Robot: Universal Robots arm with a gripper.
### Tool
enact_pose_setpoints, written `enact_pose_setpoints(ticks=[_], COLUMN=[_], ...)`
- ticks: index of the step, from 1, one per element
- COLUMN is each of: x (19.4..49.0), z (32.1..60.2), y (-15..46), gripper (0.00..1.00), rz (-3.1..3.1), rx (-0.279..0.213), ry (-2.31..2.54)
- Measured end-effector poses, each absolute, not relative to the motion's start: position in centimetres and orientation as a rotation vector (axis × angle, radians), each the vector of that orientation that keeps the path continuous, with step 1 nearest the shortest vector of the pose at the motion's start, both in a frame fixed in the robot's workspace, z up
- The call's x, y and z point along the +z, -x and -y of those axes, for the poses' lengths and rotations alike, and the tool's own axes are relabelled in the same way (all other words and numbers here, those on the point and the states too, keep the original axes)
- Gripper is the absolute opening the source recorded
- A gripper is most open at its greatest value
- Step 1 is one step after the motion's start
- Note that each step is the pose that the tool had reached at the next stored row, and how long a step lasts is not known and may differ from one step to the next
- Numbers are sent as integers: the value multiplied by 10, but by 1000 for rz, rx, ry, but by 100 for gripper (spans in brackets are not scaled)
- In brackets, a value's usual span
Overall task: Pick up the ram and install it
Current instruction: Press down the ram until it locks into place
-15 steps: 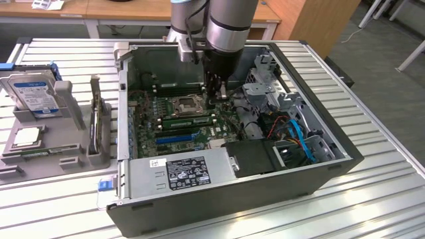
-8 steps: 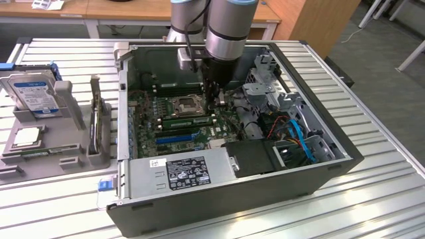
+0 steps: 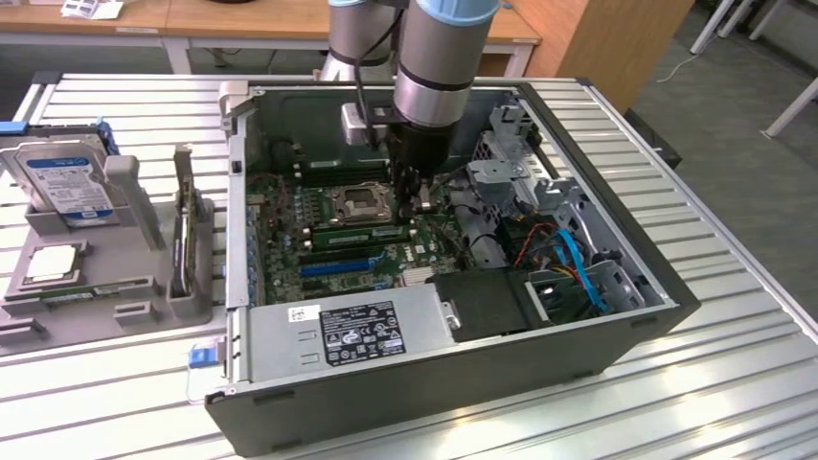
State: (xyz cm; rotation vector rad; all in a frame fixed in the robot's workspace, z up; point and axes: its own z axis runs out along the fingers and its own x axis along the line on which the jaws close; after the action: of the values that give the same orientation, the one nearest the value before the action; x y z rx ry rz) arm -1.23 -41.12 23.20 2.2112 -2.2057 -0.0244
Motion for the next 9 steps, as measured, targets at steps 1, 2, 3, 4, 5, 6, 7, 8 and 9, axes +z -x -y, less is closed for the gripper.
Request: enact_pose_setpoints(ticks=[1,2,3,4,5,6,7,8,9], x=[232,232,231,230,229,227,226,225,225], z=[411,411,411,411,411,411,411,411,411], y=[12,12,12,12,12,12,12,12,12], gripper=[11,11,11,11,11,11,11,11,11], rz=[2206,2206,2206,2206,2206,2206,2206,2206,2206], rx=[-24,-24,-24,-24,-24,-24,-24,-24,-24], ry=[-2211,-2211,-2211,-2211,-2212,-2212,-2212,-2212,-2212])
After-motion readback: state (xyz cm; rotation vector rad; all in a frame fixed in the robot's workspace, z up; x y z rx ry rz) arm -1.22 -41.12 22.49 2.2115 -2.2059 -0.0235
